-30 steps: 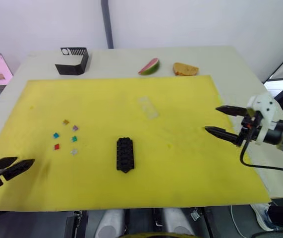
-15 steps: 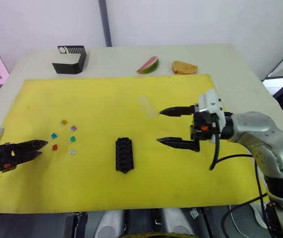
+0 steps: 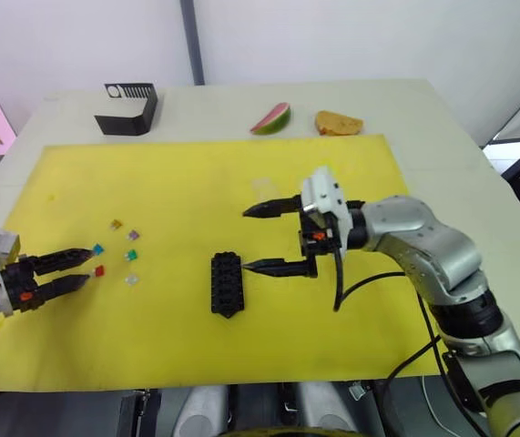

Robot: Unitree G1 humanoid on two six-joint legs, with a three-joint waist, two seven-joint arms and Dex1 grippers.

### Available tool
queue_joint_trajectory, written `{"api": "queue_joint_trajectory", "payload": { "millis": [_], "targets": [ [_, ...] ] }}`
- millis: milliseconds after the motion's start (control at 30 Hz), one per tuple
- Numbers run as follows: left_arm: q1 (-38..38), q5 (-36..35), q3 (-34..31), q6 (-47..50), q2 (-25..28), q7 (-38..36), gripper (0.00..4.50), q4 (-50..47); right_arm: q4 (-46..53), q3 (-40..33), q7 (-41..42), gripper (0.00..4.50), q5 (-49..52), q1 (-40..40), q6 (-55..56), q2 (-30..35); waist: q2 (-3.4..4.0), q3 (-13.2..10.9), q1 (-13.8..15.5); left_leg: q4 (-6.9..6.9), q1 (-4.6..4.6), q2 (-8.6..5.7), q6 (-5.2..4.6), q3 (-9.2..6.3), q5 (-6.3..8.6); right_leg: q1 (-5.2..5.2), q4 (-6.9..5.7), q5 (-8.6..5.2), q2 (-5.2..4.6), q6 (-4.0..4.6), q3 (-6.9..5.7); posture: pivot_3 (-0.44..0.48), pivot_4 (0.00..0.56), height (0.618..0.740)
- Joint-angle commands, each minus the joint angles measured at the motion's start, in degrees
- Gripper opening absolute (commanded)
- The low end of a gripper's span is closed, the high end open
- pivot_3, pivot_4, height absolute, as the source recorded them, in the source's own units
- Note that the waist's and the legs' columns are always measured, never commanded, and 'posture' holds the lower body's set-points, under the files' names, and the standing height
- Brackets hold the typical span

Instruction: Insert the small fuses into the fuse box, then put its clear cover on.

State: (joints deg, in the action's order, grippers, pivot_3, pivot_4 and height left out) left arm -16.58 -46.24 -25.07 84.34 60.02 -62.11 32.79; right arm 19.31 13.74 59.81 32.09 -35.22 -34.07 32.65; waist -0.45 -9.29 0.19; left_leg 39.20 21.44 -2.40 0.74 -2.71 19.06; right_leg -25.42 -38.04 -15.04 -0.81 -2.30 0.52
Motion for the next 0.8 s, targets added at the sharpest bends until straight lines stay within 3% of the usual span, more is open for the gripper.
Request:
{"api": "queue_joint_trajectory", "payload": {
  "millis": [33,800],
  "targets": [
    [0.5,0.1,-0.8,-0.7,-0.5,0.0,4.50,0.0,-0.2,0.0,1.7,4.43,-0.1,-1.8,0.9,-0.5,0.00,0.0,0.0,0.00,-0.01,0.00,0.00,0.00,0.00,0.00,-0.01,0.00,0.00,0.00,0.00,0.000,0.150,0.740],
    [1.5,0.2,0.8,-2.4,-2.7,-2.7,4.50,1.9,-7.2,1.8,5.8,4.43,-5.0,-5.0,3.6,-2.7,0.02,0.0,-0.6,0.00,-0.02,-0.03,0.02,0.00,-0.01,0.01,-0.05,0.00,-0.02,0.00,0.00,0.000,0.150,0.740]
  ]
}}
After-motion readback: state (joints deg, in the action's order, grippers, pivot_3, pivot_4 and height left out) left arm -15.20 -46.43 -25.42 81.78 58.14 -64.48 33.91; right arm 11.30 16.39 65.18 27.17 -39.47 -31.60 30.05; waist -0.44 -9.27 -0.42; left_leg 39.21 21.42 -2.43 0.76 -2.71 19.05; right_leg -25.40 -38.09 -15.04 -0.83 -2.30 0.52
